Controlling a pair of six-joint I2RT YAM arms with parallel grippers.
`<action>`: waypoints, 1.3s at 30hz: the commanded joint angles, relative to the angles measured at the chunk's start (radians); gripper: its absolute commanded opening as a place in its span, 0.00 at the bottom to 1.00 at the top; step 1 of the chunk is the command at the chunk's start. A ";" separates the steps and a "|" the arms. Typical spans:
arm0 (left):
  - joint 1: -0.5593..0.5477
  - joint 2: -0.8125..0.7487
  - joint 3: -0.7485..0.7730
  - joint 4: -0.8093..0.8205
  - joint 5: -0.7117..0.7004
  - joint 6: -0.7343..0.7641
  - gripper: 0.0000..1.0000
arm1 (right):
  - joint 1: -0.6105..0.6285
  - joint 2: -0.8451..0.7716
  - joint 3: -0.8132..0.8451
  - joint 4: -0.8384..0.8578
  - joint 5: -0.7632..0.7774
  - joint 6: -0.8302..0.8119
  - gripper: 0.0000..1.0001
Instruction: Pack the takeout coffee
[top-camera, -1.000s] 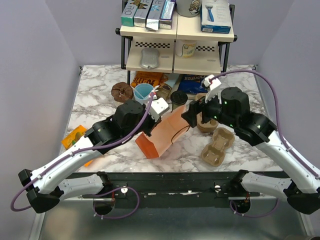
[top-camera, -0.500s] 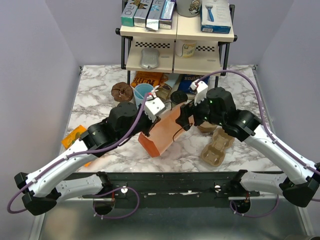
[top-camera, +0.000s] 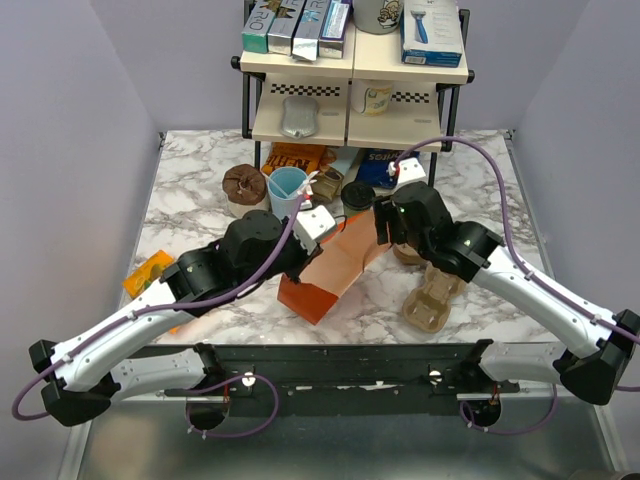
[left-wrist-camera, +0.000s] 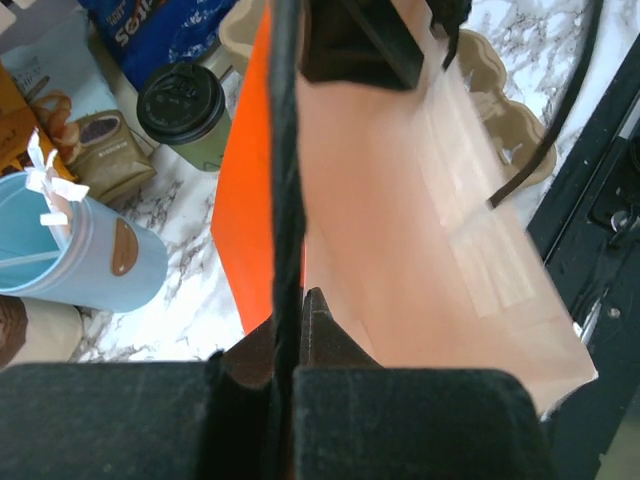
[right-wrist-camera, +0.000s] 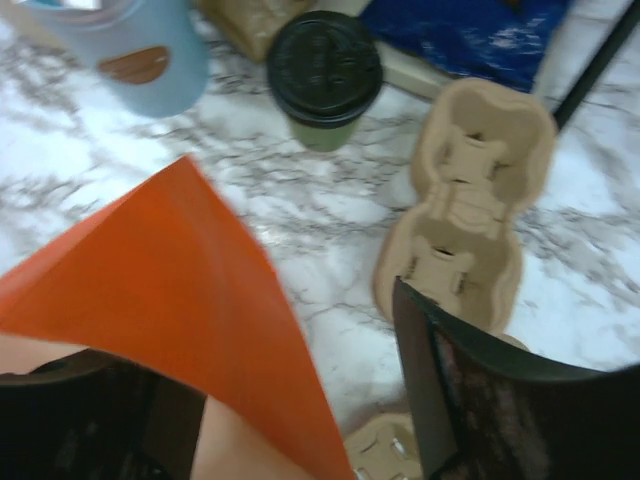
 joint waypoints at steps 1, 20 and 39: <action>-0.018 -0.055 0.015 -0.065 -0.032 -0.069 0.00 | 0.003 0.015 -0.018 -0.014 0.265 0.078 0.70; -0.022 -0.146 -0.040 -0.160 -0.057 -0.150 0.00 | -0.157 0.030 -0.015 -0.152 0.270 0.349 0.73; -0.122 -0.063 -0.051 0.041 -0.302 -0.334 0.00 | -0.157 -0.203 -0.022 0.206 -0.339 0.207 0.98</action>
